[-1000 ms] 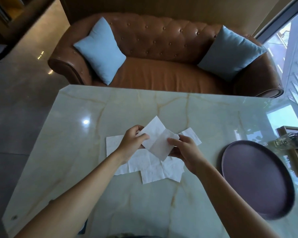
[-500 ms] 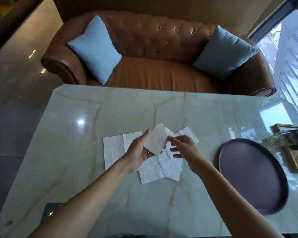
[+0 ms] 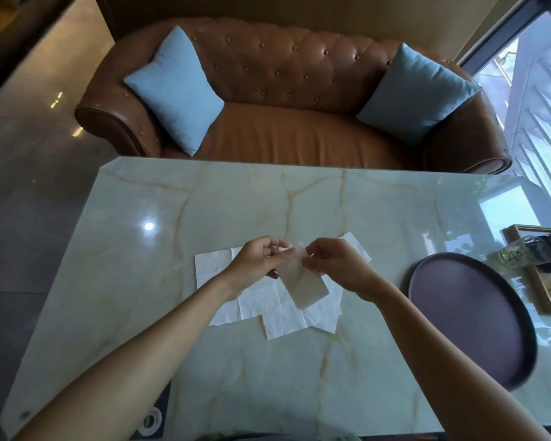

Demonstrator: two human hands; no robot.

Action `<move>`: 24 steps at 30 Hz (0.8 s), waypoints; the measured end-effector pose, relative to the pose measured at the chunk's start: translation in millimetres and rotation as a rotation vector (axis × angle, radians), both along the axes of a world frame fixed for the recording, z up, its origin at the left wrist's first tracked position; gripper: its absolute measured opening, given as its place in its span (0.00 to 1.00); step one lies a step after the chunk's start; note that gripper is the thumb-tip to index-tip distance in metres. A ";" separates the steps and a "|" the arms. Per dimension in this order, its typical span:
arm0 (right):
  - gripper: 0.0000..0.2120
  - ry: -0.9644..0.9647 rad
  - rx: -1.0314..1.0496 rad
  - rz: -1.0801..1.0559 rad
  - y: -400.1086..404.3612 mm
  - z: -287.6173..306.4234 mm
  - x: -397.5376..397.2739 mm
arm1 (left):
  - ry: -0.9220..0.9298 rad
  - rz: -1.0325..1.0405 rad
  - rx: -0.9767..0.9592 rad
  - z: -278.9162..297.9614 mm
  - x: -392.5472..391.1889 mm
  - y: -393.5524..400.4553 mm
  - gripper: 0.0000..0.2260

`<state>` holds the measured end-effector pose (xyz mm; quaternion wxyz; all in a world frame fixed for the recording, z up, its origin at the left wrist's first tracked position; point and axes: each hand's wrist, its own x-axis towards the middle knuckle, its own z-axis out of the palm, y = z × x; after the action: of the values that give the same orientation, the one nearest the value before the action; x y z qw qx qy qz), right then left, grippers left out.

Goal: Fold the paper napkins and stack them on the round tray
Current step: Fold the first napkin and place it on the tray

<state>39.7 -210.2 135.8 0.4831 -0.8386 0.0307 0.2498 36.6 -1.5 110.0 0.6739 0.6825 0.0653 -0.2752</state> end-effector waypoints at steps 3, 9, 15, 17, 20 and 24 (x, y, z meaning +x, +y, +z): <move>0.06 0.005 -0.038 0.048 5.6 6.0 3.1 | -0.080 -0.022 0.056 0.6 5.6 2.7 0.11; 0.15 0.020 -0.101 0.070 4.2 3.9 1.3 | -0.122 0.033 0.022 -2.9 9.4 14.6 0.10; 0.08 -0.021 -0.123 0.121 9.6 17.4 9.0 | -0.123 -0.143 0.067 -3.0 12.9 23.7 0.09; 0.07 -0.040 -0.110 0.103 7.8 19.3 10.4 | -0.113 -0.135 0.065 -1.7 13.7 27.3 0.08; 0.07 -0.076 -0.161 0.135 7.7 18.8 11.6 | -0.099 -0.171 0.080 -1.0 15.1 37.4 0.09; 0.07 -0.158 -0.336 0.253 12.3 15.8 13.7 | -0.148 -0.237 0.149 4.6 21.9 40.0 0.15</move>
<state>53.3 -197.9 151.5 0.3022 -0.9215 -0.0712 0.2333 58.5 38.6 114.6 0.5873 0.7519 -0.0456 -0.2962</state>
